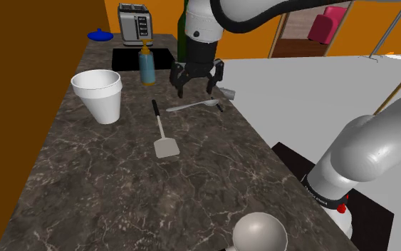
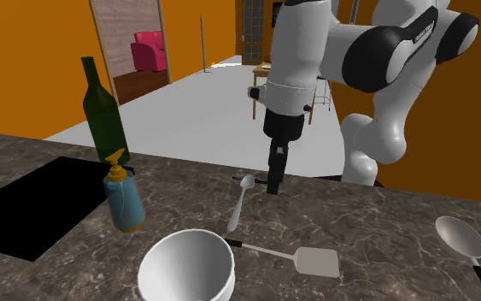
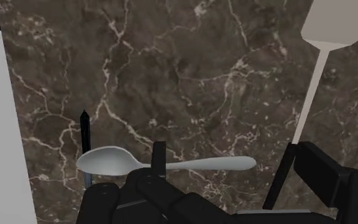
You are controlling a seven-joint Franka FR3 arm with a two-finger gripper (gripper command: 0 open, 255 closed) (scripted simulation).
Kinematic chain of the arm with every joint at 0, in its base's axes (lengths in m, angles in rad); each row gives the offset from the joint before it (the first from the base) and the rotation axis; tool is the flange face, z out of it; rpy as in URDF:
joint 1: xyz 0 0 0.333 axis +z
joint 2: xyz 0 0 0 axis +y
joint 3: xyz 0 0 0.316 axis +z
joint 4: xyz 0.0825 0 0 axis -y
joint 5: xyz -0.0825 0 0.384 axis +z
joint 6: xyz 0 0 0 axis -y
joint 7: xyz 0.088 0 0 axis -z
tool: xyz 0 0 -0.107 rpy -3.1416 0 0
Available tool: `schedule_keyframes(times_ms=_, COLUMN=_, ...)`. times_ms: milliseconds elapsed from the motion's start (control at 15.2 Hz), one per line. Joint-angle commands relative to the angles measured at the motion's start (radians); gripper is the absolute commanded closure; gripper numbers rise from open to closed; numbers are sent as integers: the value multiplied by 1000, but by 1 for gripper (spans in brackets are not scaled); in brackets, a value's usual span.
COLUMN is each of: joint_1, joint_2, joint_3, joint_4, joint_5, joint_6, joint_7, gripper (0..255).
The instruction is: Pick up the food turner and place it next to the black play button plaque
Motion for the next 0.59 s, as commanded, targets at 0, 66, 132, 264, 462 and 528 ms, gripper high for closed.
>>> schedule_keyframes(times_ms=0, joint_1=-10, joint_2=86, joint_3=49, joint_4=54, joint_5=-32, joint_6=22, joint_7=79, gripper=0)
schedule_keyframes(times_ms=66, joint_1=-12, joint_2=126, joint_3=71, joint_4=79, joint_5=-50, joint_6=28, joint_7=118, gripper=0)
schedule_keyframes(times_ms=132, joint_1=-13, joint_2=167, joint_3=92, joint_4=107, joint_5=-71, joint_6=34, joint_7=158, gripper=0)
schedule_keyframes(times_ms=264, joint_1=-10, joint_2=255, joint_3=130, joint_4=166, joint_5=-122, joint_6=41, joint_7=242, gripper=0)
schedule_keyframes(times_ms=462, joint_1=11, joint_2=385, joint_3=167, joint_4=259, joint_5=-206, joint_6=39, joint_7=358, gripper=0)
schedule_keyframes(times_ms=528, joint_1=13, joint_2=388, joint_3=165, joint_4=249, joint_5=-209, joint_6=51, joint_7=360, gripper=0)
